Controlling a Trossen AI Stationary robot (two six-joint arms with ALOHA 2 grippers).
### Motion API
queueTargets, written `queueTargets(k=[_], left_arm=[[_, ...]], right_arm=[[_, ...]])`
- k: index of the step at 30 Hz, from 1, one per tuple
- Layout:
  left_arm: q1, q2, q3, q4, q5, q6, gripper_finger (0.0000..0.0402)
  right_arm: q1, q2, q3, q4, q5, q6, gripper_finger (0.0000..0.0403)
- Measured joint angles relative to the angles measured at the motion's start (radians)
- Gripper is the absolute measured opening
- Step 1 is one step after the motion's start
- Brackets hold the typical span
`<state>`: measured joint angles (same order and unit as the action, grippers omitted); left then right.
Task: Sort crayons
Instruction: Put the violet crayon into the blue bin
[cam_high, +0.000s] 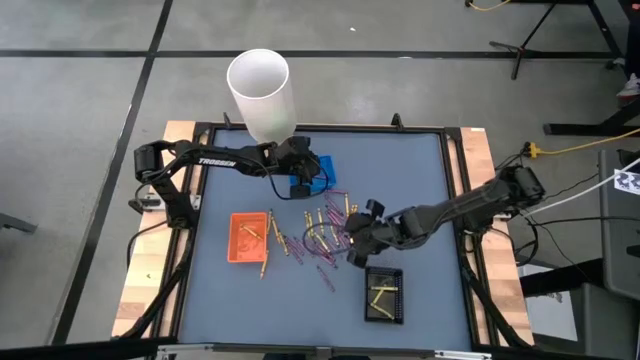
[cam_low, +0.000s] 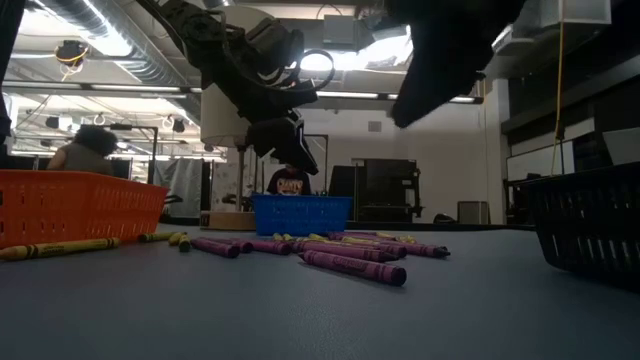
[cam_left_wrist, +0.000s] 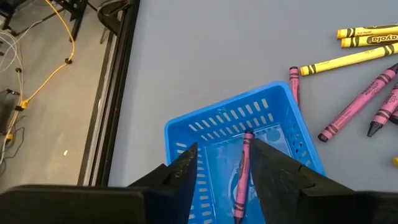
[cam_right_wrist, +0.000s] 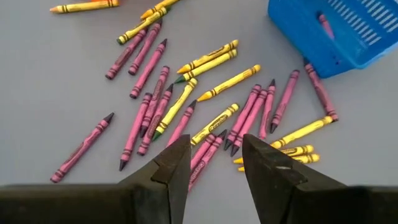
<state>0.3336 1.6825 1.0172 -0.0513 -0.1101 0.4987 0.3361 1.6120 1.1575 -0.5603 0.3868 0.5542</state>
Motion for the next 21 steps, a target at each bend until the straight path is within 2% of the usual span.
queueTargets(k=[9, 21], left_arm=[[0.0, 0.0, 0.0, -0.005, 0.0, 0.0, 0.0129], [0.0, 0.0, 0.0, -0.009, 0.0, 0.0, 0.013]], right_arm=[[-0.003, 0.075, -0.073, 0.048, -0.014, 0.07, 0.0143], [-0.003, 0.223, -0.075, 0.085, -0.014, 0.07, 0.0143]])
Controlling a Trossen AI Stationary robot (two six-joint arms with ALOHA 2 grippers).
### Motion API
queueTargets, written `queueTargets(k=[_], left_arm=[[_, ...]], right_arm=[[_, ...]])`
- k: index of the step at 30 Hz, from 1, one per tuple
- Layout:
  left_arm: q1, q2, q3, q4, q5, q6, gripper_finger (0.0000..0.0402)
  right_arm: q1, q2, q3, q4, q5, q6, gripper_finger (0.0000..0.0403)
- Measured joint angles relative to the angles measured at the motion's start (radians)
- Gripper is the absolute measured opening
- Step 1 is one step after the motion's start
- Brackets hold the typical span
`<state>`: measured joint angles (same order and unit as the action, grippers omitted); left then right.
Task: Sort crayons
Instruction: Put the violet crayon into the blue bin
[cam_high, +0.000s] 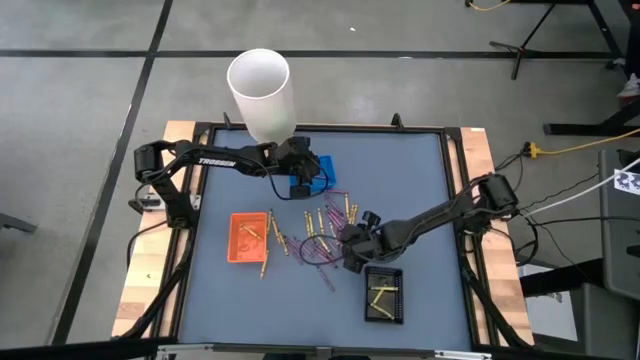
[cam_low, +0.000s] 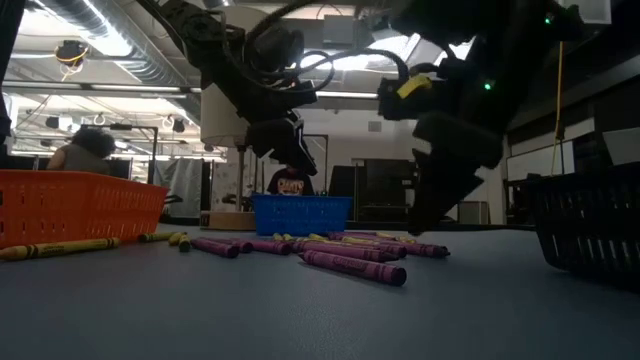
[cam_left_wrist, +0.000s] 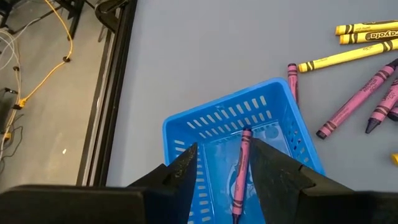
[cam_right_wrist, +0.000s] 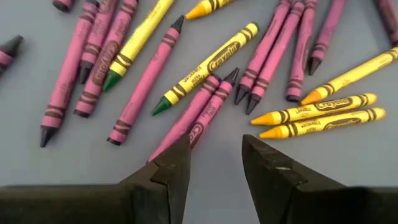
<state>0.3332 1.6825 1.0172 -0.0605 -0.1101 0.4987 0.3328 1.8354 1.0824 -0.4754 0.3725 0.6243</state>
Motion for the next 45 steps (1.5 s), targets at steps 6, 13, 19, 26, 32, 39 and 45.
queueTargets(k=[6, 13, 19, 26, 32, 39, 45], left_arm=[[0.0, 0.0, 0.0, 0.001, 0.0, -0.001, 0.013], [0.0, 0.0, 0.0, 0.001, 0.0, -0.001, 0.013], [0.0, 0.0, 0.0, 0.001, 0.0, -0.001, 0.013], [0.0, 0.0, 0.0, 0.001, 0.0, -0.001, 0.013], [0.0, 0.0, 0.0, 0.002, 0.0, 0.0, 0.013], [0.0, 0.0, 0.0, 0.002, 0.0, 0.0, 0.013], [0.0, 0.0, 0.0, 0.002, 0.0, 0.0, 0.013]], right_arm=[[0.0, 0.011, 0.0, 0.008, 0.0, 0.0, 0.0143], [0.0, 0.011, 0.0, 0.012, -0.026, 0.021, 0.0143], [0.0, 0.012, 0.0, 0.012, -0.029, 0.058, 0.0143], [0.0, 0.056, 0.004, 0.025, -0.052, 0.06, 0.0143], [0.0, 0.061, 0.005, 0.029, -0.054, 0.06, 0.0143], [0.0, 0.063, 0.004, 0.03, -0.056, 0.06, 0.0142], [0.0, 0.063, 0.003, 0.035, -0.063, 0.06, 0.0108]])
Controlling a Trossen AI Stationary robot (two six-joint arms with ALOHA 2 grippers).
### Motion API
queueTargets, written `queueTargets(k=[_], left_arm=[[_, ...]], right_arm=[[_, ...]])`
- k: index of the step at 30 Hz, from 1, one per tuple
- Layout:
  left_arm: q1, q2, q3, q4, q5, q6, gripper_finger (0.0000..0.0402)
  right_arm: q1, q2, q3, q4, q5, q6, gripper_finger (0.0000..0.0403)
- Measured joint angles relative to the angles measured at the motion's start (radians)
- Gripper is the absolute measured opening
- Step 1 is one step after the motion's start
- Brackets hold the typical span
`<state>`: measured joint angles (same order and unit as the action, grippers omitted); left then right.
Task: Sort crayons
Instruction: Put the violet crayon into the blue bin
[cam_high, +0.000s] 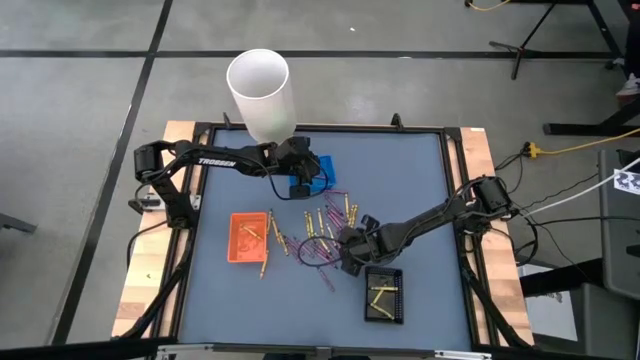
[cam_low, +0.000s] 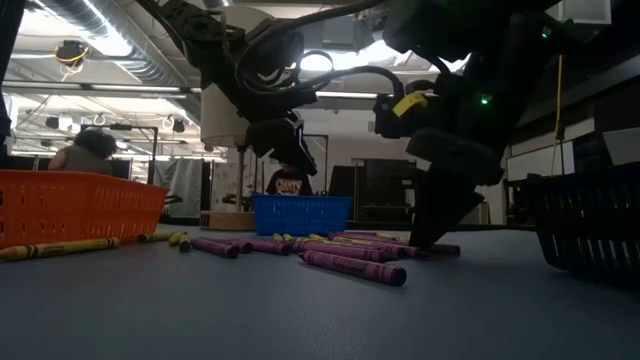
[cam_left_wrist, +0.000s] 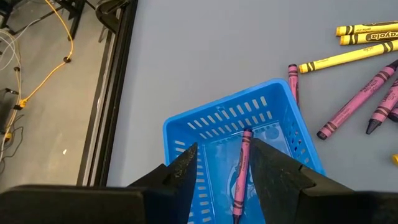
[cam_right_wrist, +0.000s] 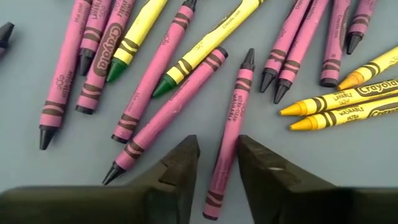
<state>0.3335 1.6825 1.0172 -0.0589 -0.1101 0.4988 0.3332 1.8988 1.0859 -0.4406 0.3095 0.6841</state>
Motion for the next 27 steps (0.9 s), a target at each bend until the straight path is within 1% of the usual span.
queueTargets(k=[5, 10, 14, 20, 22, 27], left_arm=[[0.0, 0.0, 0.0, 0.0, 0.0, 0.0, 0.013], [0.0, 0.0, 0.0, 0.0, 0.0, 0.0, 0.013], [0.0, 0.0, 0.0, 0.0, 0.0, 0.0, 0.013], [-0.008, 0.0, 0.0, 0.0, -0.013, 0.001, 0.013], [-0.019, -0.003, 0.0, -0.001, -0.048, 0.001, 0.013], [-0.065, -0.032, 0.0, -0.032, -0.175, 0.01, 0.013]], right_arm=[[0.0, 0.001, 0.0, 0.003, -0.007, -0.001, 0.0055], [0.0, 0.001, 0.0, 0.003, -0.006, -0.002, 0.0021], [0.0, 0.001, -0.001, 0.003, -0.005, -0.002, 0.0017], [-0.001, 0.004, 0.017, -0.015, -0.005, -0.016, 0.0028], [-0.002, 0.005, 0.034, -0.029, -0.006, -0.038, 0.0026], [-0.008, 0.007, 0.104, -0.09, -0.006, -0.095, 0.0018]])
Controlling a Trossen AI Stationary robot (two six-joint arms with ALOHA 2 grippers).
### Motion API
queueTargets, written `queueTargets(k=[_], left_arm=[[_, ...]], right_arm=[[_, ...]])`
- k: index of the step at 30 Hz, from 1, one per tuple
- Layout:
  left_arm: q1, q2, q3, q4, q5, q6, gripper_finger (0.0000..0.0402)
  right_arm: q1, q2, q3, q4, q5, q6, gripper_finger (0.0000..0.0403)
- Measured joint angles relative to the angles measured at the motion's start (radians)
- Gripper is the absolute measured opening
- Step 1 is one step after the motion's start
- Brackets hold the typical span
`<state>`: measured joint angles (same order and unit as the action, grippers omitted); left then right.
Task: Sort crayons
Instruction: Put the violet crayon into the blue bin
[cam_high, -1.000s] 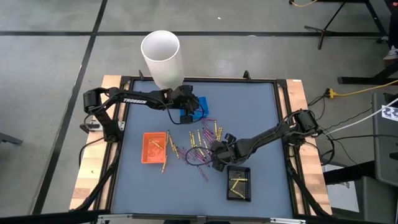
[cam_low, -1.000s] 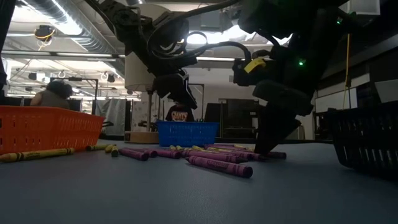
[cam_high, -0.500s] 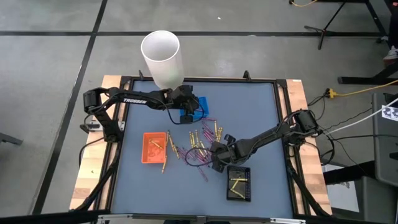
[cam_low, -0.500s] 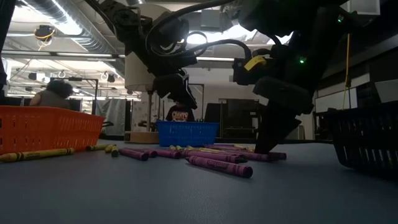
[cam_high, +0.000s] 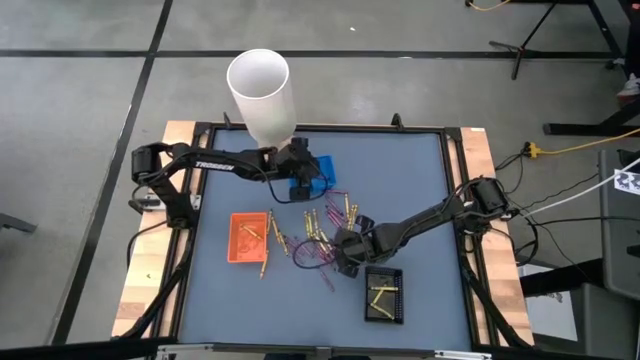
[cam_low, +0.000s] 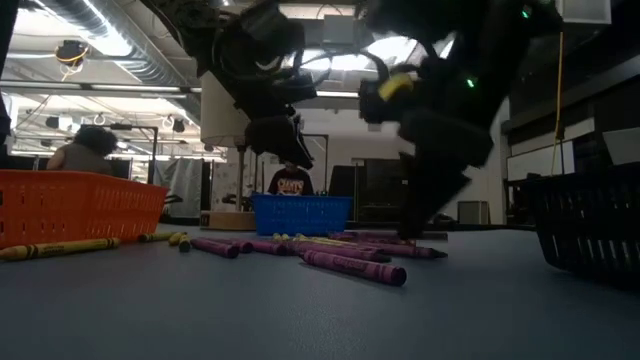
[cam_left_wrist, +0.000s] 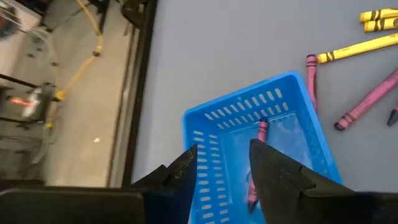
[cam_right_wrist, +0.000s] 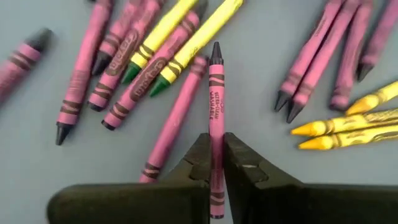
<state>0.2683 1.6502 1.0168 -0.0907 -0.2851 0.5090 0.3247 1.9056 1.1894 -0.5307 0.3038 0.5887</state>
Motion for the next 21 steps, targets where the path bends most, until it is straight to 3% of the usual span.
queueTargets(k=[12, 21], left_arm=[[-0.096, -0.205, 0.0, -0.214, -0.107, 0.012, 0.013], [-0.087, -0.404, 0.0, -0.474, -0.117, -0.145, 0.013]], right_arm=[[-0.058, -0.003, 0.135, -0.097, 0.017, -0.164, 0.002], [-0.111, -0.004, 0.238, -0.236, 0.018, -0.362, 0.0019]])
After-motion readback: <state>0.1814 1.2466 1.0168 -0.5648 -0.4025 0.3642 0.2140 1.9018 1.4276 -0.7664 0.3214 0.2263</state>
